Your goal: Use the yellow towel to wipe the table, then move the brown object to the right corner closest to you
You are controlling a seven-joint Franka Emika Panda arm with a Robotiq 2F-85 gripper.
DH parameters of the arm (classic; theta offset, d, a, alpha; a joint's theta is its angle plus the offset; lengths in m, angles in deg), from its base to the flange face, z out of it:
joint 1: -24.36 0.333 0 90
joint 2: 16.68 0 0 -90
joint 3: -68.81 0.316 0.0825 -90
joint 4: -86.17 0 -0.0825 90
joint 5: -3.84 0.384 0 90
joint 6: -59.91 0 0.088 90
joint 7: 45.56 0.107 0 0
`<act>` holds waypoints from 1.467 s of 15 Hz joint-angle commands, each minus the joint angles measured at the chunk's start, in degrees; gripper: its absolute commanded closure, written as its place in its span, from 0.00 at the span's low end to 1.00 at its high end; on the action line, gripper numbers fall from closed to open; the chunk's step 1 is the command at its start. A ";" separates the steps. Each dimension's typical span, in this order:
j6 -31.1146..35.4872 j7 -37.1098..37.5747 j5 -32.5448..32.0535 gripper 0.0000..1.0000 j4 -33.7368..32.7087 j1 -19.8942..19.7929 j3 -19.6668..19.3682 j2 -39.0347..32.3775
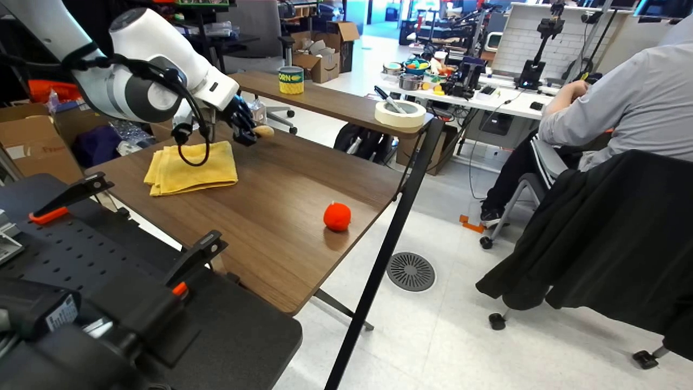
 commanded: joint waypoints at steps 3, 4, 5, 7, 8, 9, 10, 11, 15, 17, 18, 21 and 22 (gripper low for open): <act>15.39 -5.09 17.48 0.97 19.27 -1.50 1.05 6.37; 16.64 -5.77 19.91 0.97 21.20 -3.68 2.36 6.97; 18.17 -6.40 21.85 0.97 23.25 -5.88 3.49 7.96; 19.08 -6.45 24.80 0.97 25.24 -10.36 5.57 9.80; 19.08 -6.56 26.09 0.97 26.28 -12.06 6.10 10.86; 18.74 -6.72 27.39 0.97 26.58 -13.80 6.57 11.60; 18.87 -6.65 28.16 0.97 27.41 -15.82 7.36 12.93; 18.98 -6.54 28.80 0.97 27.96 -17.59 8.12 14.13; 19.46 -1.17 26.89 0.97 31.34 -17.80 5.93 16.03; 19.37 -6.92 31.06 0.97 33.09 -19.92 8.73 17.37; 19.06 -7.72 31.32 0.97 34.06 -20.43 9.62 17.77; 18.95 -8.68 32.36 0.97 36.66 -20.15 10.38 17.24; 17.89 -4.74 29.31 0.97 37.69 -18.08 8.33 16.58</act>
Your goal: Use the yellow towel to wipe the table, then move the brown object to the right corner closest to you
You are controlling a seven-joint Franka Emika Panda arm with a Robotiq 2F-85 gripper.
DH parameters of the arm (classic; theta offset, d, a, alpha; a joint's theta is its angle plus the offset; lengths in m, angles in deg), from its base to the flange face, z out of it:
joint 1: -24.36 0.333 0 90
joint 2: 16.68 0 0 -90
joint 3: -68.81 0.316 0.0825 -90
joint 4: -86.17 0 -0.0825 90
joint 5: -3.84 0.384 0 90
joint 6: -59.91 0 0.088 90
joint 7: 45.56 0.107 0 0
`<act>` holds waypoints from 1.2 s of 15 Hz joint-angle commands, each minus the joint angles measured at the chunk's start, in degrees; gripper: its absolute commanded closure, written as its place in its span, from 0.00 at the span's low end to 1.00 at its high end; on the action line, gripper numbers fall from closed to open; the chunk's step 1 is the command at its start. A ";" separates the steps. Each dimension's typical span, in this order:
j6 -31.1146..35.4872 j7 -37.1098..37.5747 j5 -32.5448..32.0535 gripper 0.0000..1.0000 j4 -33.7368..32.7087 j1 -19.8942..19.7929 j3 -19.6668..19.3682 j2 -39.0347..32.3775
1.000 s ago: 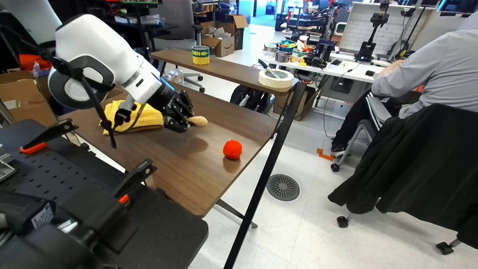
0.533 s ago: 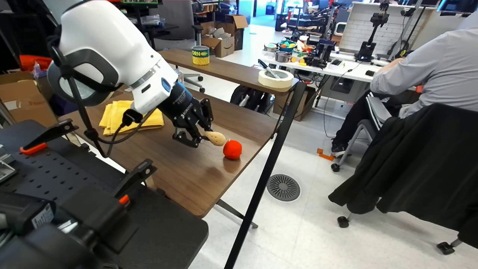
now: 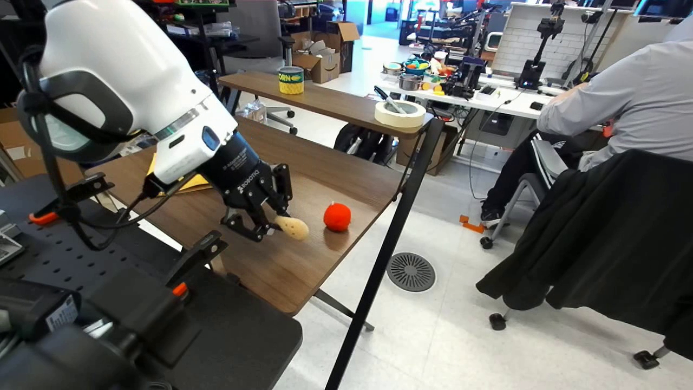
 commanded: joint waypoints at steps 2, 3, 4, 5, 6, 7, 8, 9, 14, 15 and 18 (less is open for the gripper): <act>9.93 3.43 -1.86 0.61 4.38 -0.12 1.82 -0.18; 10.20 4.29 -2.51 0.60 4.32 -0.31 2.06 0.04; 10.70 4.83 -3.09 0.53 4.45 -0.21 2.09 0.17; 10.98 5.36 -3.78 0.47 4.72 -0.33 2.38 0.68; 11.09 5.74 -4.49 0.39 4.93 -0.38 2.62 1.13; 11.04 5.76 -4.89 0.32 5.29 -0.07 2.55 1.45; 11.06 5.94 -5.67 0.26 5.69 -0.16 2.77 1.96; 11.15 6.15 -6.46 0.17 6.34 -0.47 3.22 2.90; 10.24 9.24 -11.42 0.00 12.12 -2.61 6.80 12.28; 9.55 10.30 -12.22 0.00 13.29 -3.11 7.73 14.74; 7.99 14.39 -13.99 0.00 17.15 -4.22 11.07 22.52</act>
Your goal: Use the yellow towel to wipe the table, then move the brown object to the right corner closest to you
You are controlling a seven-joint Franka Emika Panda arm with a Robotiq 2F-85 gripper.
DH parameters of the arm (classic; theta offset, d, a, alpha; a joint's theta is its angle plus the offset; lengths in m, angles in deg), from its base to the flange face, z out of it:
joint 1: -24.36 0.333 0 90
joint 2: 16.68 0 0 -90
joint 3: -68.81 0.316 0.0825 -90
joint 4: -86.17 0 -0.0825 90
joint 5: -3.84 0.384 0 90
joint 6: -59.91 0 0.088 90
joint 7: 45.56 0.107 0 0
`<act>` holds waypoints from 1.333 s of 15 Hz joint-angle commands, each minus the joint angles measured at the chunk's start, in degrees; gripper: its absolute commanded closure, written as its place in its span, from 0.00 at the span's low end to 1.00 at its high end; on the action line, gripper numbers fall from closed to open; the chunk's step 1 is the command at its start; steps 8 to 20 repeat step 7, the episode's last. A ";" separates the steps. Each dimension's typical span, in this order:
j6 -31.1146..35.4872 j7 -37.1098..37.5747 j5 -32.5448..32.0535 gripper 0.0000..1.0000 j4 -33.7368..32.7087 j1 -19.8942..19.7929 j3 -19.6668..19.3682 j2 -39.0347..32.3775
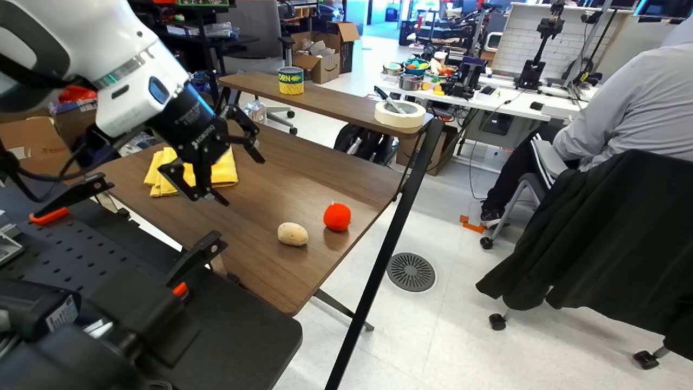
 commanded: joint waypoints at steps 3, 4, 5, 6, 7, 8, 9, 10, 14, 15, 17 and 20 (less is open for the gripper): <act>0.28 2.17 -1.15 0.00 3.92 -4.05 6.38 7.99; 0.09 3.56 -2.27 0.00 5.41 -4.53 7.51 10.53; -0.10 4.27 -2.93 0.00 6.63 -4.88 8.14 12.41; -0.20 4.45 -3.09 0.00 7.44 -5.10 8.45 13.59; -0.23 4.49 -3.13 0.00 7.91 -5.24 8.54 14.16; -0.23 4.49 -3.13 0.00 7.91 -5.24 8.54 14.16; -0.23 4.49 -3.13 0.00 7.91 -5.24 8.54 14.16; -0.23 4.49 -3.13 0.00 7.91 -5.24 8.54 14.16; -0.23 4.49 -3.13 0.00 7.91 -5.24 8.54 14.16; -0.23 4.49 -3.13 0.00 7.91 -5.24 8.54 14.16; -0.23 4.49 -3.13 0.00 7.91 -5.24 8.54 14.16; -0.23 4.49 -3.13 0.00 7.91 -5.24 8.54 14.16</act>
